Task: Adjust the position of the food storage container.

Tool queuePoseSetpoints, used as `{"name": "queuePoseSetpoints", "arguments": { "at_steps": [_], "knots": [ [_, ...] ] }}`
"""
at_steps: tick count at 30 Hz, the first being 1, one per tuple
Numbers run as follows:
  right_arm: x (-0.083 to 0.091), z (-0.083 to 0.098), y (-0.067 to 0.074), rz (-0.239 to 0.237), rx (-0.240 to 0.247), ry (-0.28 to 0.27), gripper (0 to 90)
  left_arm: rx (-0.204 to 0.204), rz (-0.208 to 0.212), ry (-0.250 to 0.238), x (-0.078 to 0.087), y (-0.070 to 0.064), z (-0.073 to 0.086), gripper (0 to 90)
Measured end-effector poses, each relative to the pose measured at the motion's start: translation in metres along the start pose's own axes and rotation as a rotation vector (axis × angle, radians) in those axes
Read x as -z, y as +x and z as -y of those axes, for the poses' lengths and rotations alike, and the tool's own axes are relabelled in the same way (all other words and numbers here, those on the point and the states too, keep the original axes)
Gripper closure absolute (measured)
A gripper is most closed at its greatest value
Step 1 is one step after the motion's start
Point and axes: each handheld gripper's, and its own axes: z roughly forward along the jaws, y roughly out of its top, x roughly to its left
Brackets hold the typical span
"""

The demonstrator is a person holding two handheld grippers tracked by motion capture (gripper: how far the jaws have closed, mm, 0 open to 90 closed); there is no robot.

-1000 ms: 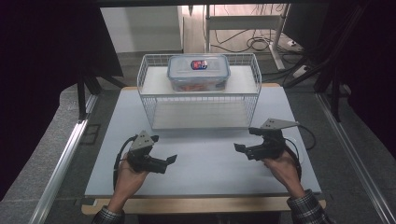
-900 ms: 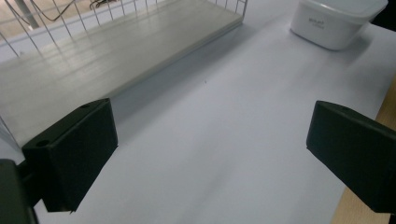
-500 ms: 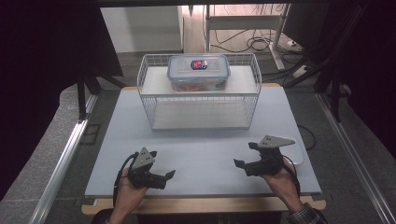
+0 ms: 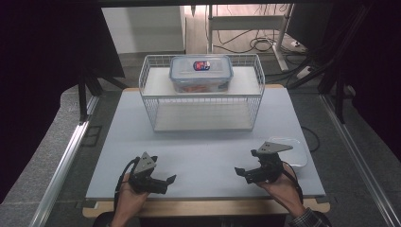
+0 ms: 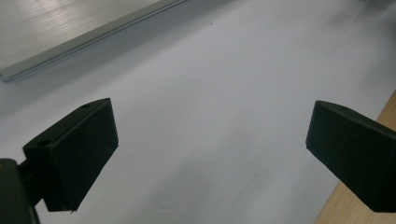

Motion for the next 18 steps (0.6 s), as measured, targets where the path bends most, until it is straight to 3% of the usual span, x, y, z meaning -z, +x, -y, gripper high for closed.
{"name": "queuePoseSetpoints", "arguments": {
  "at_steps": [4,6,11,18],
  "knots": [
    [0.004,-0.001,-0.003,0.040,-0.005,0.011,5.5,0.002,-0.001,0.003,0.000,0.001,0.000,2.0],
    [0.008,-0.002,-0.007,0.065,-0.013,0.008,14.4,0.001,-0.002,0.003,0.000,0.001,0.001,2.0],
    [0.024,-0.002,-0.020,0.177,0.008,0.005,37.9,0.001,-0.005,0.005,-0.001,0.002,0.001,2.1],
    [0.045,0.003,-0.042,0.251,0.005,0.026,72.2,0.002,-0.004,0.016,-0.002,0.002,0.002,2.2]
  ]
}}
